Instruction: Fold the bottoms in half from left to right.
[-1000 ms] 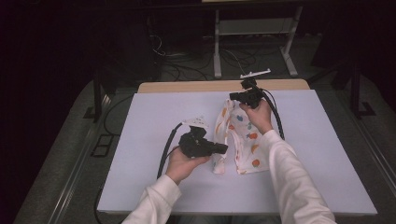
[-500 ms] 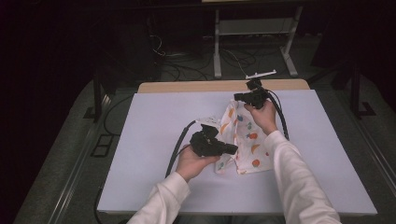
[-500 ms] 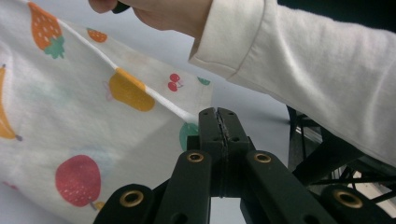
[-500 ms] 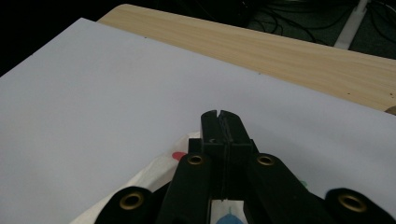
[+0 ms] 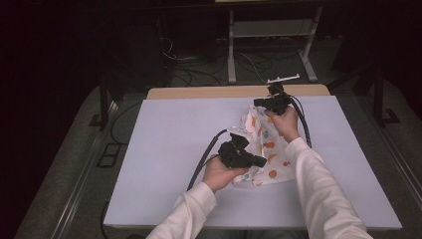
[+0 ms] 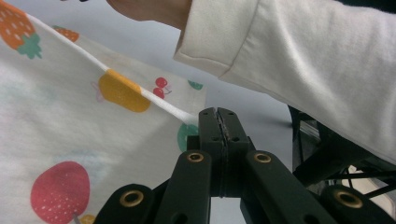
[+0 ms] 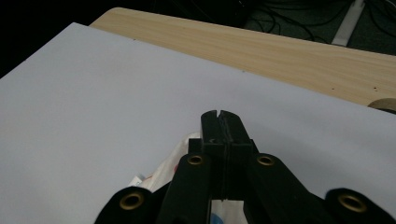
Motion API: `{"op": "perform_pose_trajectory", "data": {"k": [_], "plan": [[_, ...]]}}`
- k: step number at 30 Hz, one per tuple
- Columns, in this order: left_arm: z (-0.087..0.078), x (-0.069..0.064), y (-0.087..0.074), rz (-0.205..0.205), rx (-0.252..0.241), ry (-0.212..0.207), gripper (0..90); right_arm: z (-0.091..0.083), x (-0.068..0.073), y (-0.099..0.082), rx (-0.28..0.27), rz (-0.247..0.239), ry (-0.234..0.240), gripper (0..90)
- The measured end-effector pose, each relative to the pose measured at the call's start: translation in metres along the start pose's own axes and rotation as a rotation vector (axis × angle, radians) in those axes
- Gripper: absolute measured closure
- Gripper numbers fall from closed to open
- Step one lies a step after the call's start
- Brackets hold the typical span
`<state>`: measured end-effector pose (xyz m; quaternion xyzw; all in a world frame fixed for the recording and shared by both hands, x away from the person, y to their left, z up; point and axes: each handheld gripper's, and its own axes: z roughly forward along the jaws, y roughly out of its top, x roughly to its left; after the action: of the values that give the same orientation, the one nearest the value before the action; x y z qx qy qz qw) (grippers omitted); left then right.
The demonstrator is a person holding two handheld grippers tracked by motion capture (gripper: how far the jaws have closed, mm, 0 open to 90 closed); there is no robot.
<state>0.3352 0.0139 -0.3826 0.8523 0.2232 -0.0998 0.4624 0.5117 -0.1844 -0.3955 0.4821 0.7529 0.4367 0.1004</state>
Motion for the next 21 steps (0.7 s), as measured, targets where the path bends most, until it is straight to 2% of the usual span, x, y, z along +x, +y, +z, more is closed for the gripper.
{"op": "perform_pose_trajectory", "data": {"k": [6, 12, 21], "plan": [[0.01, 0.001, 0.006, 0.002, 0.003, -0.006, 89.5, -0.002, -0.005, 0.003, 0.0, -0.005, 0.001, 88.6], [0.021, 0.001, 0.012, 0.003, 0.006, -0.015, 89.5, -0.003, -0.011, 0.007, 0.024, -0.01, 0.019, 88.5], [0.046, -0.002, 0.02, -0.007, 0.006, -0.021, 89.5, -0.004, -0.018, 0.008, 0.046, -0.03, 0.031, 88.5]]}}
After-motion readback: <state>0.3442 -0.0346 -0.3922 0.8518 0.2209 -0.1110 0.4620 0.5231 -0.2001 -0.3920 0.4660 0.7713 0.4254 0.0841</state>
